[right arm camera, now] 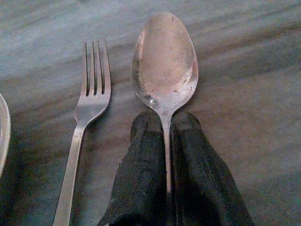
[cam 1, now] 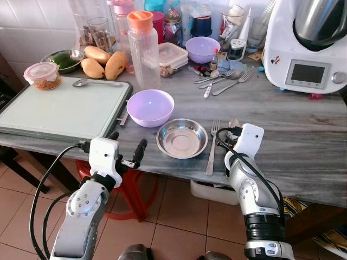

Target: Setting the table

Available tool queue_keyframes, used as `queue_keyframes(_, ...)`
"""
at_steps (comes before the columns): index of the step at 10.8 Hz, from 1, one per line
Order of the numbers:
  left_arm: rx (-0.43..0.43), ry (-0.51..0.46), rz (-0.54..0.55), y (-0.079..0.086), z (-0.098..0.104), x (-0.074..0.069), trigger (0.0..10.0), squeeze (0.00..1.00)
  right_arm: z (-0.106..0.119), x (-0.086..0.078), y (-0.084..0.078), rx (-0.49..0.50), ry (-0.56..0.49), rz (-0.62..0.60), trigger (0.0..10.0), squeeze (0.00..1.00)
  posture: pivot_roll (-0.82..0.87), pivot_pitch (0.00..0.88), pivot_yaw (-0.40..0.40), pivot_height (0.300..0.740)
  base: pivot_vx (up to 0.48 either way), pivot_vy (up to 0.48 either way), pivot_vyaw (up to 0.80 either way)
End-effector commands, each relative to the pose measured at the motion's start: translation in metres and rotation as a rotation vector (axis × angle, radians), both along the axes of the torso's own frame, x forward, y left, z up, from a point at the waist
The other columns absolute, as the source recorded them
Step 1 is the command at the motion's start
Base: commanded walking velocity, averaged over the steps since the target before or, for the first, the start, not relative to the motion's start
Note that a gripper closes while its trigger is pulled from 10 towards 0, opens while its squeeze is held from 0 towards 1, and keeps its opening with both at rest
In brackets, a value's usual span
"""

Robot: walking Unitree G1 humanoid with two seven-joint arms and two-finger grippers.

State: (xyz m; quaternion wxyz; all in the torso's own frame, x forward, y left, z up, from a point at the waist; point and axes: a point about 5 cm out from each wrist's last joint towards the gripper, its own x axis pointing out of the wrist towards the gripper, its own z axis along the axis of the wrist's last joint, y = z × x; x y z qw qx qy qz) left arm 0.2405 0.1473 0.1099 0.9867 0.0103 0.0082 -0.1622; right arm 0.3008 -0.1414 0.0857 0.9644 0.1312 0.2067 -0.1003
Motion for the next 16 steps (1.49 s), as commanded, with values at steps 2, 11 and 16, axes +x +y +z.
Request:
queue_keyframes(2, 0.003, 0.014, -0.01, -0.003, -0.003, 0.002, 10.0, 0.0, -0.005, 0.001, 0.0, 0.027, 0.03, -0.009, 10.0, 1.0, 0.04, 0.0, 0.031, 0.74, 0.0, 0.0, 0.0)
queue_keyframes(11, -0.001, 0.019, -0.004, -0.005, -0.005, 0.004, 10.0, 0.0, 0.016, 0.005, -0.002, 0.004, -0.122, 0.014, 10.0, 1.0, 0.03, 0.0, 0.031, 0.74, 0.0, 0.0, 0.0)
queue_keyframes(16, 0.01, 0.036, 0.074, 0.0, -0.014, 0.007, 10.0, 0.0, 0.049, 0.004, -0.003, -0.101, -0.392, 0.044, 10.0, 1.0, 0.01, 0.0, 0.028, 0.74, 0.0, 0.0, 0.0)
